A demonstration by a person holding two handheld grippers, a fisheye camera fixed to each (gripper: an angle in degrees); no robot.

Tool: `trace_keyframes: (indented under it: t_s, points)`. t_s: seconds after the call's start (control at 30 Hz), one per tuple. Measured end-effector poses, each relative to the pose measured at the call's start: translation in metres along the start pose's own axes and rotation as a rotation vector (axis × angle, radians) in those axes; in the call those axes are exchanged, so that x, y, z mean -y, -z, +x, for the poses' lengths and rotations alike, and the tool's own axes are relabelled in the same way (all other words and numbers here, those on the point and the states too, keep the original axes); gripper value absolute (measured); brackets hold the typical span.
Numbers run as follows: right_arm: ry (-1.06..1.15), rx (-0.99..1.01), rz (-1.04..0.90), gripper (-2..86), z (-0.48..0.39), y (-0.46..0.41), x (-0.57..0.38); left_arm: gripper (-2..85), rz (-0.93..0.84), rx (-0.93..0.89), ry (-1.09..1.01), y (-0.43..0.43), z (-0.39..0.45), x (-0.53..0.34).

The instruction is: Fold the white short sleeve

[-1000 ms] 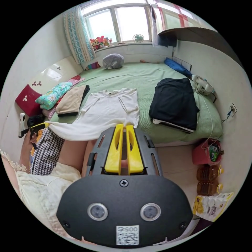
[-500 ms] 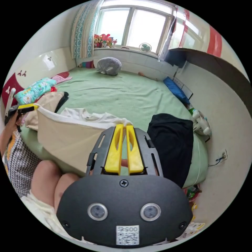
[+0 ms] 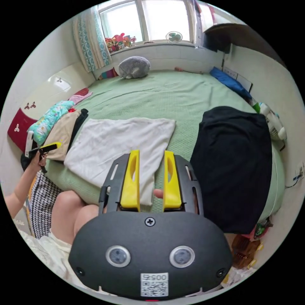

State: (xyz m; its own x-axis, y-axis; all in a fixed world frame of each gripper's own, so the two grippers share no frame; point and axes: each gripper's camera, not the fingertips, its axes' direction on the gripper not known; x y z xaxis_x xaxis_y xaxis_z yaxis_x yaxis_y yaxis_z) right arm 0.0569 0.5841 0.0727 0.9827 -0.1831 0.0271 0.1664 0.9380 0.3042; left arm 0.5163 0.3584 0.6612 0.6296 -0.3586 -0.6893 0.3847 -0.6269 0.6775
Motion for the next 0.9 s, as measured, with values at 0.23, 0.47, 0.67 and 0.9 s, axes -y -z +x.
trace_keyframes:
  t_s: [0.23,0.47,0.67,0.9]
  points:
    - [-0.026,0.068,-0.127,11.7,0.019,-0.019,-0.035,14.1,-0.085,-0.003,-0.046,-0.048,0.028,-0.009]
    - [-0.052,0.053,-0.151,2.2,0.018,-0.039,-0.032,6.3,-0.105,0.062,-0.021,-0.084,0.054,0.007]
    - [-0.012,0.041,-0.101,-1.4,0.017,-0.011,-0.036,3.4,-0.017,0.018,-0.03,-0.065,0.081,0.006]
    - [-0.057,0.01,-0.189,-1.3,0.03,-0.027,-0.06,3.9,-0.164,0.129,0.027,-0.107,0.091,-0.007]
